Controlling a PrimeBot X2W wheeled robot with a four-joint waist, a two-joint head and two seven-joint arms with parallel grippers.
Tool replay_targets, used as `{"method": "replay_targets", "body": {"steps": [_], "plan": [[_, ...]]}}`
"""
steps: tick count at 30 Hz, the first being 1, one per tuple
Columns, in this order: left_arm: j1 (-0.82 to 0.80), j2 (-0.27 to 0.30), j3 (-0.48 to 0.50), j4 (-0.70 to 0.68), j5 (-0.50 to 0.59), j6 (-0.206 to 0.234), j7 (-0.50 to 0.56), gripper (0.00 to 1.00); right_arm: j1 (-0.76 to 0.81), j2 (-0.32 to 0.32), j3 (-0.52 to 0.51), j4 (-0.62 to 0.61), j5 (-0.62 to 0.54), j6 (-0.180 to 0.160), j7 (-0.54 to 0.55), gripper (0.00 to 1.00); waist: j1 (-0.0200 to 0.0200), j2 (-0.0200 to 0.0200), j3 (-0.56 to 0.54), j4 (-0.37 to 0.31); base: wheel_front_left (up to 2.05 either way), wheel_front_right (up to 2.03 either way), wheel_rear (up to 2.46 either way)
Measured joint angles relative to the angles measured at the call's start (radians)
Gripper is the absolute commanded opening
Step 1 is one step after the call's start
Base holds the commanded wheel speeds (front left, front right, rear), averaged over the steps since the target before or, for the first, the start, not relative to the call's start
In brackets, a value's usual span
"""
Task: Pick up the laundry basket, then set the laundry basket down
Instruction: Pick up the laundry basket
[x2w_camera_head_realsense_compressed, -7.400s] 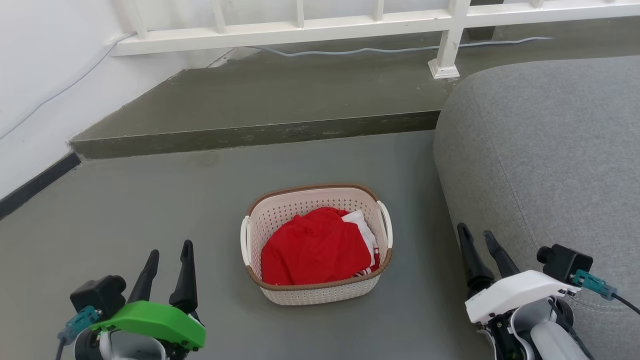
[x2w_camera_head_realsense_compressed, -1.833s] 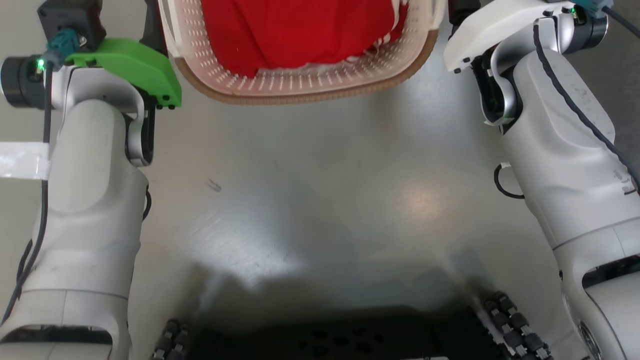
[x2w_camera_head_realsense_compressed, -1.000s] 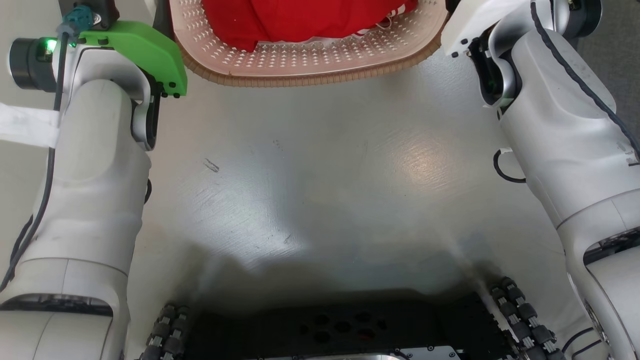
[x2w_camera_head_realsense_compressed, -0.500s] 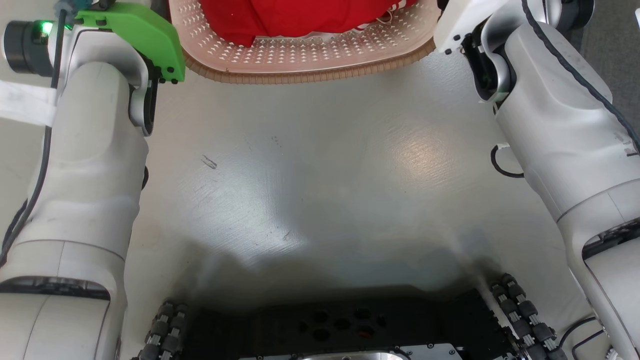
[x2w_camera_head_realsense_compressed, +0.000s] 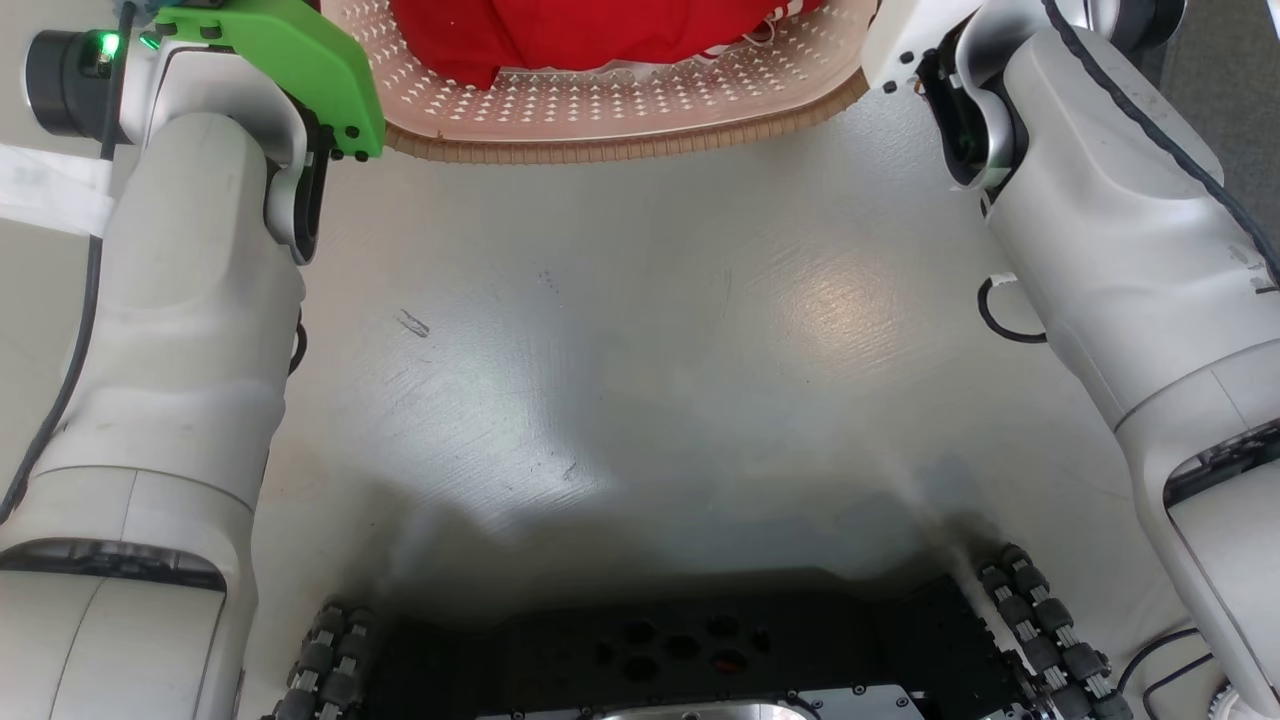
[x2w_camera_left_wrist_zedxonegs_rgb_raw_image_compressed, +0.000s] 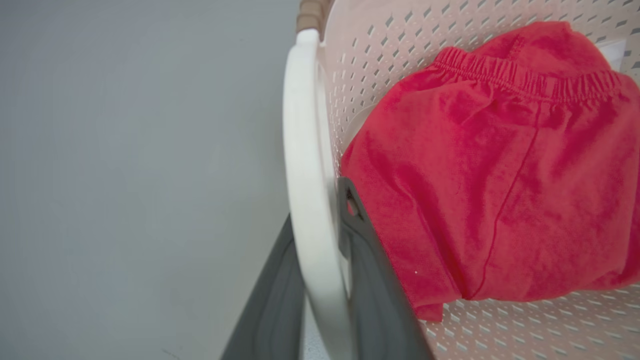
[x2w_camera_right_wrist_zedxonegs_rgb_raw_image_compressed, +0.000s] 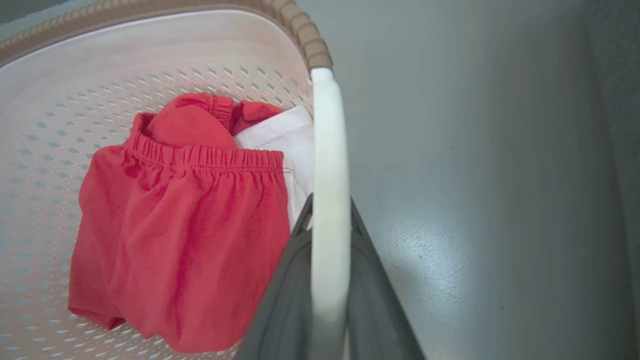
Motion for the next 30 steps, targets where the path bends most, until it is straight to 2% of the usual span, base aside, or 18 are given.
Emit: {"method": "replay_targets", "body": {"steps": [14,30], "plan": [[0.007,-0.005,-0.035,0.060,-0.020,-0.006,-0.032,0.00,0.019,0.003,0.034,0.042,0.067,-0.001,-0.031,0.00,0.0000,0.0000,-0.047,0.000,0.00,0.00,0.00],[0.118,-0.016,-0.095,0.131,-0.071,-0.025,-0.044,0.00,0.146,0.014,0.100,0.097,0.135,0.002,-0.036,0.00,0.0000,0.0000,-0.190,0.006,0.00,0.00,0.00]]}}
